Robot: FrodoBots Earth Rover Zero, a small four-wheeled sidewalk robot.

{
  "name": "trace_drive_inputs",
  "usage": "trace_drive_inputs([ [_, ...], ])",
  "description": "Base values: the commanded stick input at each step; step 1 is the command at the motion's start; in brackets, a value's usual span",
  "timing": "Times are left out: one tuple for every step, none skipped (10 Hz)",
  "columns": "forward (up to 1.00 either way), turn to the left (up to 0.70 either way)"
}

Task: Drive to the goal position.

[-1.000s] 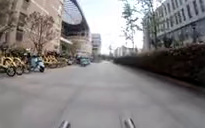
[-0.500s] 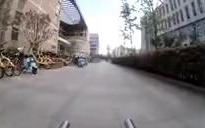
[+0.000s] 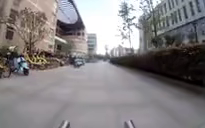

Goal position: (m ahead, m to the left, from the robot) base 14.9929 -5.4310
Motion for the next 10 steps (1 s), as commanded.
trace_drive_inputs([
  [0.70, -0.14],
  [0.70, -0.14],
  [0.70, -0.14],
  [0.70, -0.14],
  [0.70, -0.14],
  [0.70, -0.14],
  [0.70, -0.14],
  [0.70, -0.14],
  [0.70, -0.14],
  [0.70, -0.14],
])
